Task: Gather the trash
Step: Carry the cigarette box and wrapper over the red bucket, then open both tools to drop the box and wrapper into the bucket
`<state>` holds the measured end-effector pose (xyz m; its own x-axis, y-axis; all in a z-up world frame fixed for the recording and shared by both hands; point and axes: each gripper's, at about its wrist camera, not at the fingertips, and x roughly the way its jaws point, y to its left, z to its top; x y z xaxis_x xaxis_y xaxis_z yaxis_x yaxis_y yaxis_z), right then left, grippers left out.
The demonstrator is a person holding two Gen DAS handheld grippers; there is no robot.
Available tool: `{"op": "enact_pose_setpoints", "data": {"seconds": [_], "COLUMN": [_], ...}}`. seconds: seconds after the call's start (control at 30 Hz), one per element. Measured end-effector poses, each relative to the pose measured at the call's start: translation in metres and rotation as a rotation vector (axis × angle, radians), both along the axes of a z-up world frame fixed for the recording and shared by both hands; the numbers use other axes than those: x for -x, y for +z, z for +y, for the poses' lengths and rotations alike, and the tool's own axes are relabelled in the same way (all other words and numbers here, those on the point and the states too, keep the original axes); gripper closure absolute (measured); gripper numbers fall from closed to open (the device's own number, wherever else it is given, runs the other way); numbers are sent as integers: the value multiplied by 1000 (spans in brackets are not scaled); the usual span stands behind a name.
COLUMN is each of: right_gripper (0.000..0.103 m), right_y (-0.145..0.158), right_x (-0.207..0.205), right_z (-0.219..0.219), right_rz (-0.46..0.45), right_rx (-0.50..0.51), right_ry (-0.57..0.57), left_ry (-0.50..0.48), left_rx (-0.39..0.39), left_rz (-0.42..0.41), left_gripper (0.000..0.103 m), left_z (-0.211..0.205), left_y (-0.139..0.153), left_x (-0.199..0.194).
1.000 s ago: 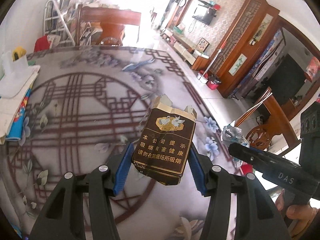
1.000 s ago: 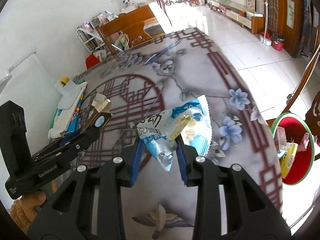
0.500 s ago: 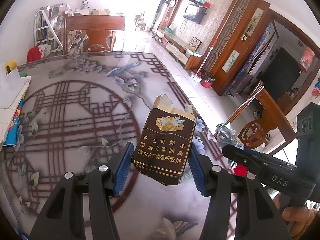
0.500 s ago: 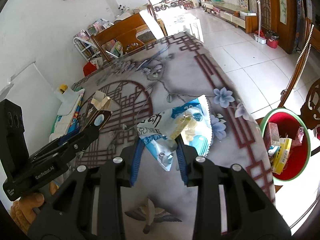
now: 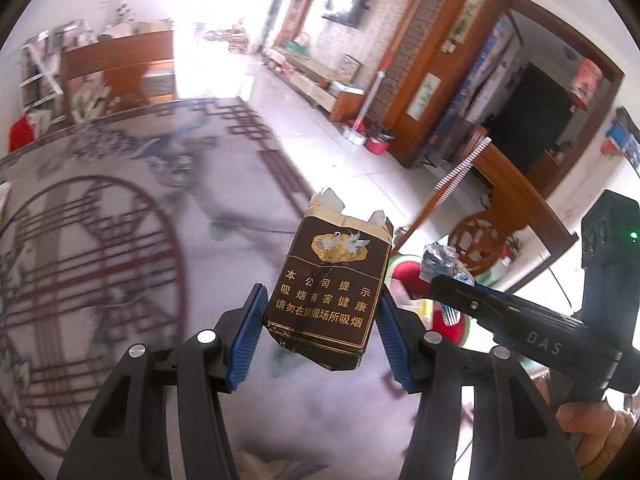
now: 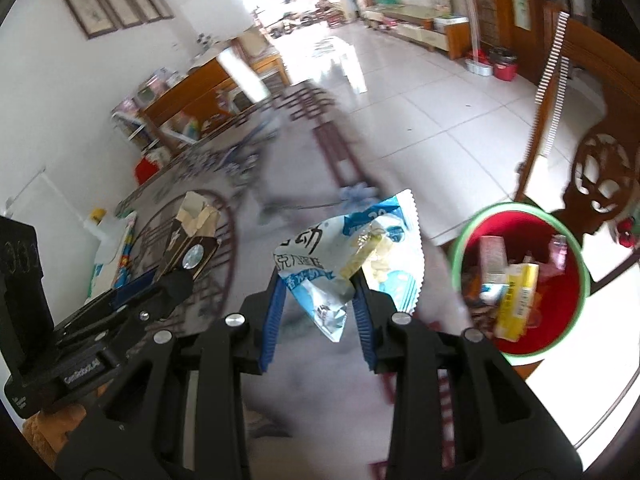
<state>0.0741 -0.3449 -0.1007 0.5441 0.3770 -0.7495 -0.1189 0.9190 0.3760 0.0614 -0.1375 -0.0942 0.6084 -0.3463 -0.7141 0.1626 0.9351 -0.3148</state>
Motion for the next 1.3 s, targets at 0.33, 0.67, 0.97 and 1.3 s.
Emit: {"op": "enact_pose_setpoints", "data": {"seconds": [0.33, 0.67, 0.97, 1.3], "right_gripper": [70, 69, 69, 39], "right_y": [-17, -42, -58, -63], "right_x": [-4, -11, -22, -28], "right_z": [-105, -177, -204, -208], "right_rz": [45, 118, 151, 158], "right_rx": [21, 32, 26, 12], "right_ry": [-144, -172, -166, -191], "left_ry": [-151, -229, -263, -222], "left_rx": [7, 18, -2, 17], "left_rz": [23, 56, 72, 34], "left_gripper": [51, 51, 50, 21], "left_z": [-102, -185, -224, -224], "left_y": [-12, -29, -35, -29], "left_x": [-30, -64, -79, -88]}}
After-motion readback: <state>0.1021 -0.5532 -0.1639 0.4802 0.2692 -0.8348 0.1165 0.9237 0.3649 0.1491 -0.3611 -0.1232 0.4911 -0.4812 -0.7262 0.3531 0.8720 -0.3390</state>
